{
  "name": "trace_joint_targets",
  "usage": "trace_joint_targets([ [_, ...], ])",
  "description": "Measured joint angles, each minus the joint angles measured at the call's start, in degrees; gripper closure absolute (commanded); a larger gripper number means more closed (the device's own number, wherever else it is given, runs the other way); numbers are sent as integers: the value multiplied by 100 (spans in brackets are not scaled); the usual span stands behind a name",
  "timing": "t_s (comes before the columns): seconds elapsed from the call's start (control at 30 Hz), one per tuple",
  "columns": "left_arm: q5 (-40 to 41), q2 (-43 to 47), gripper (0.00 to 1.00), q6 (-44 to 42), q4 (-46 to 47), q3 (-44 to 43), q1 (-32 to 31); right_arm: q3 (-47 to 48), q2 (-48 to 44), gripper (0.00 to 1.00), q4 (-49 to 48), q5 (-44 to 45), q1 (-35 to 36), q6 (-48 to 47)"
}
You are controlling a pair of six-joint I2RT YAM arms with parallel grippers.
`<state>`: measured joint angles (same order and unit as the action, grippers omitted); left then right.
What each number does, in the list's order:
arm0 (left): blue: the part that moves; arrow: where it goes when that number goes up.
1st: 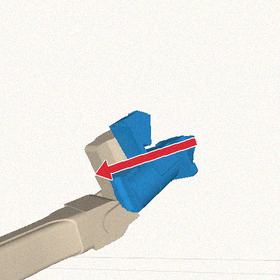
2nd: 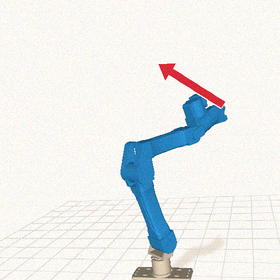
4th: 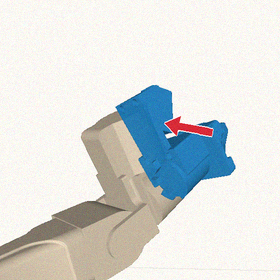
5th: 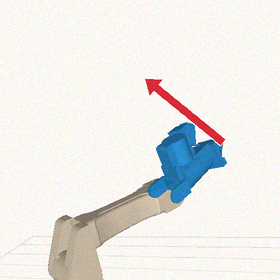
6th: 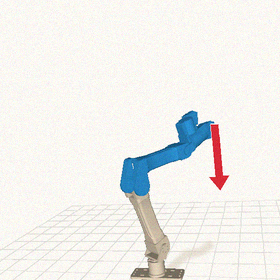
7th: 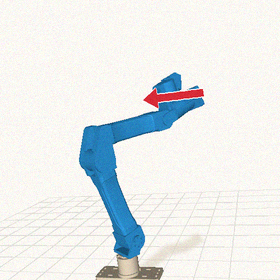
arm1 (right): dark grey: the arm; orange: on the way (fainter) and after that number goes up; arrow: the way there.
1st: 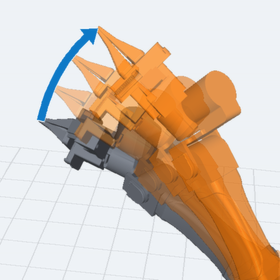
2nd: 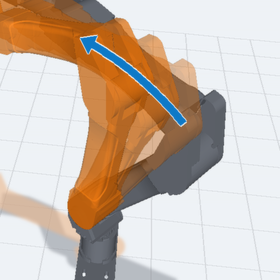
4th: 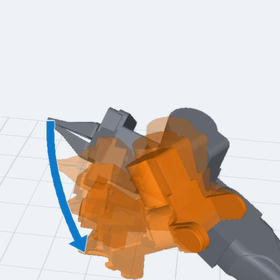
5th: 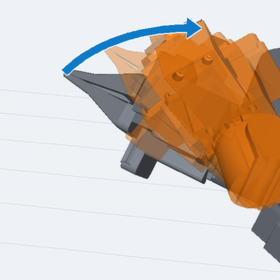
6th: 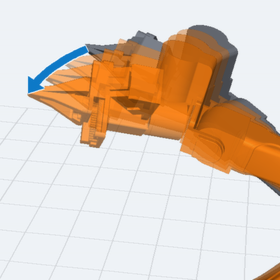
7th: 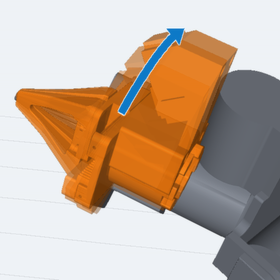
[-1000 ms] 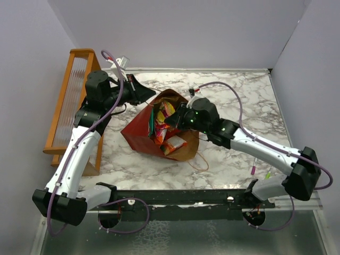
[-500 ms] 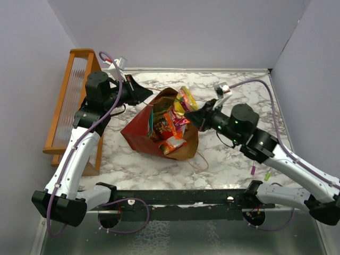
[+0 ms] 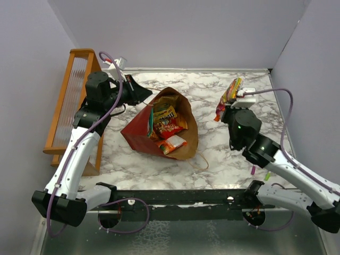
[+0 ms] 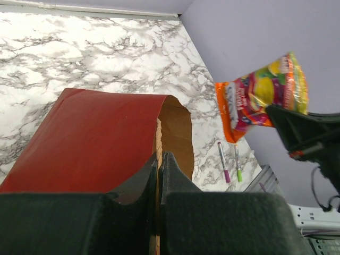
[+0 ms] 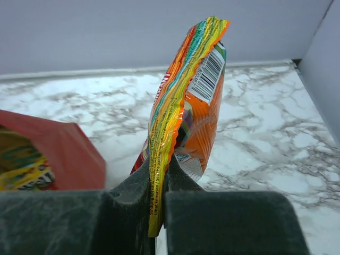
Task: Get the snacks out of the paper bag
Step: Place the snack at the center of the board.
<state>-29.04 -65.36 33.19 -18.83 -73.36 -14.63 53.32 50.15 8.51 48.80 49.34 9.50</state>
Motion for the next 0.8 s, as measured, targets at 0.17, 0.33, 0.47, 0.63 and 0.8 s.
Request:
trace_joint_targets([
  [0.17,4,-20,100,-31,-17,0,0,66,1154,99,44,-501,-1364,435],
  [0.33,4,-63,100,-33,-22,-2,0,98,2173,99,-127,-1921,-2940,1296],
  [0.47,0,-122,100,-28,-24,-13,0,111,2970,99,-785,-3187,-3657,1912],
  [0.63,-9,-140,100,-4,-22,-13,0,297,4271,99,-2094,-4662,-4461,2712],
  [0.8,-11,-140,100,24,-22,-13,0,1235,5864,99,-3027,-5825,-5080,3609],
])
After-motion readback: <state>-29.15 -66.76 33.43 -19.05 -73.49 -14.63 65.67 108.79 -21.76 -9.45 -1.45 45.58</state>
